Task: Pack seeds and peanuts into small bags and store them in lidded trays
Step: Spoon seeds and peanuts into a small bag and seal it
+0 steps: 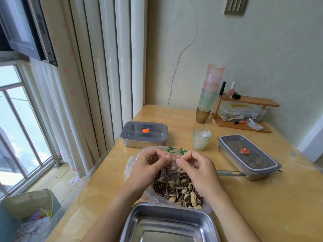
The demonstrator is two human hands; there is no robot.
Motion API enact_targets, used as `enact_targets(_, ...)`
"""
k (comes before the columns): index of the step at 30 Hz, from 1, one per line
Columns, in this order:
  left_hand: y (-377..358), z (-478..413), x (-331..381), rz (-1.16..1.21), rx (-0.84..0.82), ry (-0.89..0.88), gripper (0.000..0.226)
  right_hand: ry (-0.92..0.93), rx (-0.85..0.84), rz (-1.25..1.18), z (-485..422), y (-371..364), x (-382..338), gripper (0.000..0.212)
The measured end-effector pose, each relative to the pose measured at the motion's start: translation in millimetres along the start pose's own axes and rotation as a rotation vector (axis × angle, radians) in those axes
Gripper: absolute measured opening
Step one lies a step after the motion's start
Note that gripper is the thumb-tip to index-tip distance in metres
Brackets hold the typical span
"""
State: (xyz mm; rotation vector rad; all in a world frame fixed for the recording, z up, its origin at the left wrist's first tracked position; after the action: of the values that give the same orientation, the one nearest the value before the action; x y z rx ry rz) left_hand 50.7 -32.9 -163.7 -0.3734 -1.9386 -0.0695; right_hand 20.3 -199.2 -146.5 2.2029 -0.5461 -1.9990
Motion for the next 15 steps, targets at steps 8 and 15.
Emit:
enact_targets(8,-2,1,-1,-0.037,-0.053,0.020,0.011,0.033,-0.019,0.016,1,-2,-2,0.014)
enact_targets(15,7,-1,6,-0.002,0.054,-0.029,0.011,-0.096,-0.083,-0.167,0,-6,6,0.008)
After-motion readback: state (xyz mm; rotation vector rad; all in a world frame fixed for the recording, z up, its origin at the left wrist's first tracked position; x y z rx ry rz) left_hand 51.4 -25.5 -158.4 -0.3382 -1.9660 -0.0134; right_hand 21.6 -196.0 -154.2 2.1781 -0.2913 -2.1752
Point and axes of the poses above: each hand's wrist, its own z-axis away from the middle knuckle, its own y-axis out of the back of the hand, x = y × z, the point moved 9 cm from there along -z, towards the middle knuckle, and after that the axes turned 12 degrees about -y, right-handed, at the moved point
